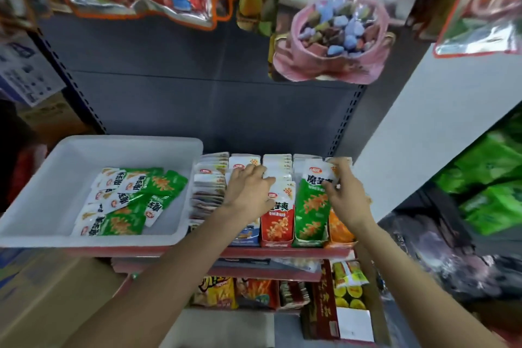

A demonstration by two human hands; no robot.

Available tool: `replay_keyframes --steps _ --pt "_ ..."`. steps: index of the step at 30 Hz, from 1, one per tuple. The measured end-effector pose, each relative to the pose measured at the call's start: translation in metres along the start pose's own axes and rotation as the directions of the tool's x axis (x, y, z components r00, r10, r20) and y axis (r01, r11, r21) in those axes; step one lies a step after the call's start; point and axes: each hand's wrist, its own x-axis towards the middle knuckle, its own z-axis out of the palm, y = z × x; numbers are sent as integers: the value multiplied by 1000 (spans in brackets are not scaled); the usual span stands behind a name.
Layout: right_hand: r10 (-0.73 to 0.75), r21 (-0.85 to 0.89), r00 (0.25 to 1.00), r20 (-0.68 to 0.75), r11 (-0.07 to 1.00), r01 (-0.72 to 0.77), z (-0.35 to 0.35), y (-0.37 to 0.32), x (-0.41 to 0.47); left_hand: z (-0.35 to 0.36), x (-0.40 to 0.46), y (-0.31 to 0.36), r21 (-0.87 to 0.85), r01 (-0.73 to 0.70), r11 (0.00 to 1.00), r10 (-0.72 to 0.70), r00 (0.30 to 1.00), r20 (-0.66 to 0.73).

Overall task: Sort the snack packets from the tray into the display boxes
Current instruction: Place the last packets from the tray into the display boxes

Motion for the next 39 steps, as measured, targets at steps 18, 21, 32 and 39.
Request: replay_keyframes --steps 18,21,32,39 --pt "-22 -539 926 378 807 239 31 35 -8 4 0 -1 -85 28 996 -31 999 -33" --pt "15 -523 924 382 828 203 27 22 -5 3 0 -2 -138 26 990 -32 998 -46" --pt "-289 -183 916 279 920 346 84 -96 7 2 -51 -78 -576 140 805 -396 851 -346" --pt "-336 -121 799 499 886 448 181 -177 8 31 -108 -189 -590 455 667 -631 766 -121"
